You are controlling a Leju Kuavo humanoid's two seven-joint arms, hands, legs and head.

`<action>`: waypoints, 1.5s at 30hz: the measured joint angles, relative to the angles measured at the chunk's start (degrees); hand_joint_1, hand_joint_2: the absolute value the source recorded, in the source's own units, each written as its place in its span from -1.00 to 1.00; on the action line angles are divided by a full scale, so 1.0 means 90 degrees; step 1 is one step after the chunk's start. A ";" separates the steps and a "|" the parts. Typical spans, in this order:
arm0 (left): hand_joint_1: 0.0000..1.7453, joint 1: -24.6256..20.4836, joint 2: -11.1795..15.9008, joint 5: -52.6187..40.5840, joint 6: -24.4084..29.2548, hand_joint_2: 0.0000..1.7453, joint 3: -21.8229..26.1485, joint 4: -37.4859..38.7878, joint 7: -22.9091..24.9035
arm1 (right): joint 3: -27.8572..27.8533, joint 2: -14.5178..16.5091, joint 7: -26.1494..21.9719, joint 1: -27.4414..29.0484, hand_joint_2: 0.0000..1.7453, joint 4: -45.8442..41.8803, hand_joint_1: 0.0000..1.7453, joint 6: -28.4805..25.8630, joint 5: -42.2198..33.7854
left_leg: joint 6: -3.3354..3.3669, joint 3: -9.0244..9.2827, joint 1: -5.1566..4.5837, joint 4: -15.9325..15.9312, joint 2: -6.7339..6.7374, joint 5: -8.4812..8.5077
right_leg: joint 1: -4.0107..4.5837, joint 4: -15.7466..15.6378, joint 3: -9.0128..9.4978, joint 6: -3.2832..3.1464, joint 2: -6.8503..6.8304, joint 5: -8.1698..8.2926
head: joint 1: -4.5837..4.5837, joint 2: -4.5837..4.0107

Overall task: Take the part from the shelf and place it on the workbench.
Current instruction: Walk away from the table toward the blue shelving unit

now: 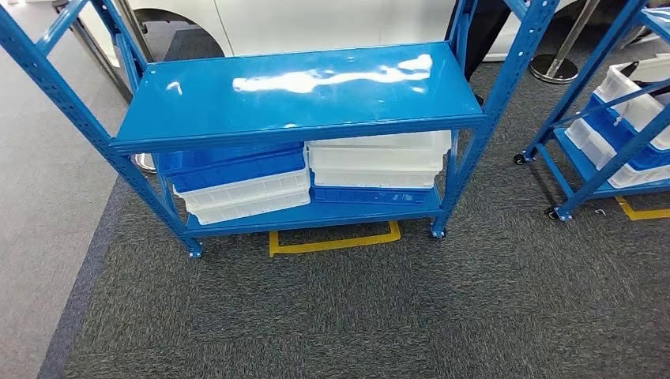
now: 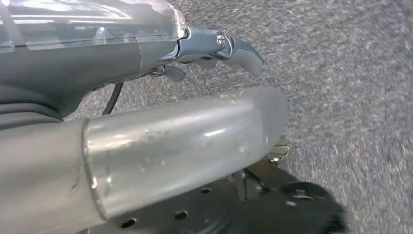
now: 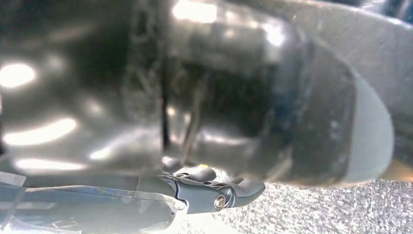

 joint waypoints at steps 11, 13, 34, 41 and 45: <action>-1.00 -0.0027 -0.0019 0.0016 -0.0053 -1.00 0.0016 0.0000 -0.0114 | -0.0110 0.0001 -0.0124 -0.0042 -1.00 0.0000 -1.00 -0.0248 -0.0089 | 0.0375 0.0560 -0.0044 -0.1159 0.0081 0.0341 | -0.0001 0.1409 -0.0594 0.0274 0.0377 -0.0815 | 0.0005 0.0000; -1.00 -0.0022 -0.0023 0.0012 -0.0062 -1.00 0.0017 0.0000 -0.0142 | -0.0132 -0.0003 -0.0134 -0.0039 -1.00 0.0000 -1.00 -0.0248 -0.0090 | 0.0372 0.0579 -0.0042 -0.1151 -0.0005 0.0325 | -0.0021 0.1753 -0.0851 0.0307 0.0409 -0.0763 | 0.0005 0.0000; -1.00 0.0012 -0.0070 -0.0036 -0.0093 -1.00 0.0018 0.0000 -0.0243 | -0.0263 0.0013 -0.0137 -0.0046 -1.00 0.0003 -1.00 -0.0231 -0.0136 | 0.0171 0.0436 -0.0091 -0.0934 -0.0112 0.0282 | -0.0014 0.0116 -0.0069 0.0103 0.0403 -0.0020 | 0.0003 0.0000; -1.00 0.0020 -0.0086 -0.0039 -0.0093 -1.00 0.0018 -0.0001 -0.0241 | -0.0273 0.0008 -0.0140 -0.0058 -1.00 0.0002 -1.00 -0.0229 -0.0140 | 0.0352 0.0632 -0.0040 -0.1165 -0.0112 0.0264 | -0.0006 0.1220 -0.0609 0.0287 0.0428 -0.0600 | 0.0013 0.0000; -1.00 0.0029 -0.0090 -0.0044 -0.0093 -1.00 0.0019 0.0000 -0.0237 | -0.0281 -0.0003 -0.0150 -0.0046 -1.00 0.0002 -1.00 -0.0229 -0.0144 | 0.0350 0.0753 -0.0045 -0.1151 -0.0128 0.0156 | -0.0025 0.1503 -0.0973 0.0295 0.0428 -0.0289 | 0.0014 0.0000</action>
